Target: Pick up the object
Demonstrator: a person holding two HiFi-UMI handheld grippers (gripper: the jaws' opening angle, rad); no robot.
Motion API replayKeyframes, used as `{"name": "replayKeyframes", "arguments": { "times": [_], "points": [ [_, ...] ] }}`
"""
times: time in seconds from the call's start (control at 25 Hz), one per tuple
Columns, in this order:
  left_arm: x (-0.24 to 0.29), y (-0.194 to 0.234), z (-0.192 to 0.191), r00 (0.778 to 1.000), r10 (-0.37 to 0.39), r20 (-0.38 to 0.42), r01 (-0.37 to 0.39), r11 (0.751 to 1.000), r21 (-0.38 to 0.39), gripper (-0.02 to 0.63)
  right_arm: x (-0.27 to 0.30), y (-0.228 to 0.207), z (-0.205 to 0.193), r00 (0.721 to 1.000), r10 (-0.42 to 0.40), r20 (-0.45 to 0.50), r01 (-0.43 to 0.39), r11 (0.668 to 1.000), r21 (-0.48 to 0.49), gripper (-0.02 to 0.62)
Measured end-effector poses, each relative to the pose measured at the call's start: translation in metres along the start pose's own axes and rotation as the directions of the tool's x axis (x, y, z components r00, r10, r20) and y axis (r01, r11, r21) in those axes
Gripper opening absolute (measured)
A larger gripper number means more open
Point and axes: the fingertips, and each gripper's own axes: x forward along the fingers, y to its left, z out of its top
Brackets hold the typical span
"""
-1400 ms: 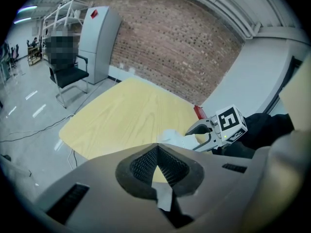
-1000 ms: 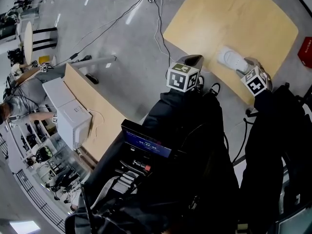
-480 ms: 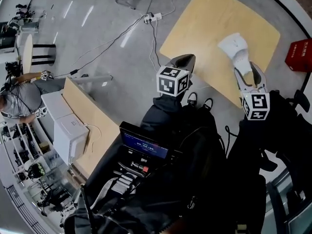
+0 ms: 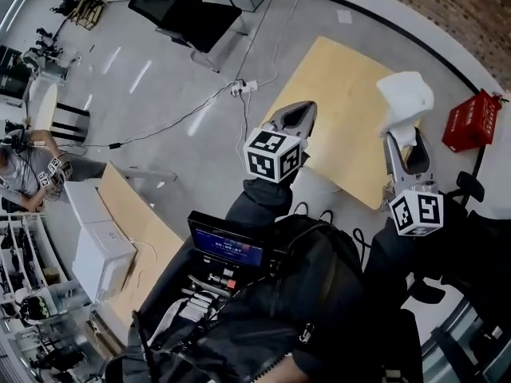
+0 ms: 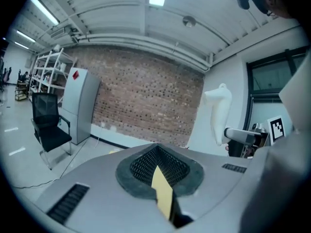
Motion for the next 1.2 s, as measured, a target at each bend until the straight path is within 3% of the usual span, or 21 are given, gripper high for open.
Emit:
{"name": "replayKeyframes", "arguments": {
  "times": [0.24,0.64,1.2],
  "points": [
    [-0.005,-0.029,0.056,0.99,-0.055,0.127,0.048,0.997,0.054,-0.003,-0.022,-0.002,0.048,0.993,-0.01,0.116,0.009,1.0,0.005,0.283],
    [-0.021,-0.054,0.112,0.959,-0.129,0.253,0.102,0.988,0.118,-0.003,-0.028,0.011,0.09,0.979,0.002,0.201,0.004,0.999,-0.032,0.283],
    [-0.016,-0.071,0.12,0.948,-0.179,0.263,0.148,0.98,0.133,-0.003,-0.028,0.015,0.097,0.973,0.035,0.227,-0.03,0.999,-0.025,0.283]
  ]
}}
